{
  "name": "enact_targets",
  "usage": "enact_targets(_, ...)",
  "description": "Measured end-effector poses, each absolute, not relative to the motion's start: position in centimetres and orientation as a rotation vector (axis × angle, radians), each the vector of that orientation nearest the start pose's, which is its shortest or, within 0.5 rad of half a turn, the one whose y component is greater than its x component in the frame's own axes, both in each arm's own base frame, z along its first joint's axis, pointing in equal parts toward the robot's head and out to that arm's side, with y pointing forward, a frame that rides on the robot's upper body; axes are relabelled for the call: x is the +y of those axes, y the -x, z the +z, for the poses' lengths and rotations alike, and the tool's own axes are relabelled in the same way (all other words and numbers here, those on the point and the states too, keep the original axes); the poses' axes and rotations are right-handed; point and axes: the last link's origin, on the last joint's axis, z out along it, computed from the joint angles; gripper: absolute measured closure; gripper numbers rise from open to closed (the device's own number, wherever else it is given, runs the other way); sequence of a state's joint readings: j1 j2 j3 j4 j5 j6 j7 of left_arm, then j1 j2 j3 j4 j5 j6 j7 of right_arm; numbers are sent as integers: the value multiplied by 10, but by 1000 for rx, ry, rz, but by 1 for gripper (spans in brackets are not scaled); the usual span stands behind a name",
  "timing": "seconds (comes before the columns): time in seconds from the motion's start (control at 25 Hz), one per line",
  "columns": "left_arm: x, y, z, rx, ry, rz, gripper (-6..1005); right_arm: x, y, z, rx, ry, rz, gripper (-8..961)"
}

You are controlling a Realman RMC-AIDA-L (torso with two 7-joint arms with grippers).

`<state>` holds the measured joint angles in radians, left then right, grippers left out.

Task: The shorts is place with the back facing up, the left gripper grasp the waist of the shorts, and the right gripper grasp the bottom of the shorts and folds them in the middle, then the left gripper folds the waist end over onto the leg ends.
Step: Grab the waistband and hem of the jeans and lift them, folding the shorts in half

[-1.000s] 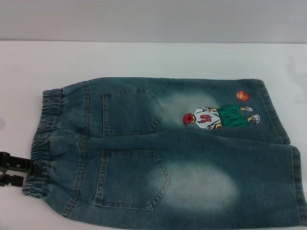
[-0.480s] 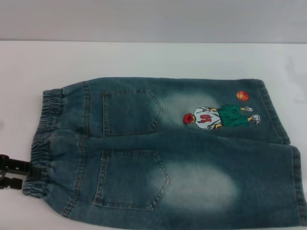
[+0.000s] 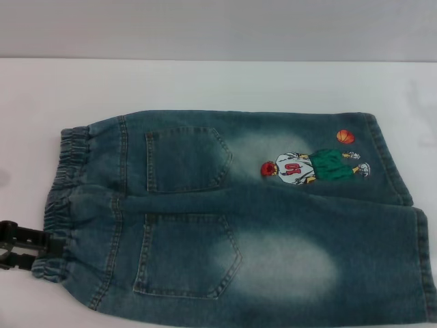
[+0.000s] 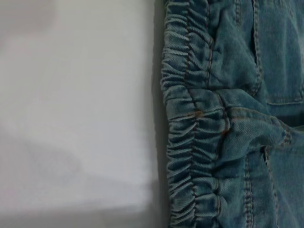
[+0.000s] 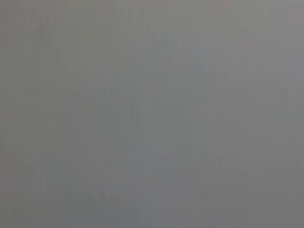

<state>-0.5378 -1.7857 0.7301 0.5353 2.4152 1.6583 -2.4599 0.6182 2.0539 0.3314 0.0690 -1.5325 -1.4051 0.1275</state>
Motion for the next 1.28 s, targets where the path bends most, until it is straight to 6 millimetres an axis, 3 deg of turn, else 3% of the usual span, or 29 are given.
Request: enact_targets(1.28,304,346,79,-2139,2190,-25,188,377,-291,48,331,1362,863,372)
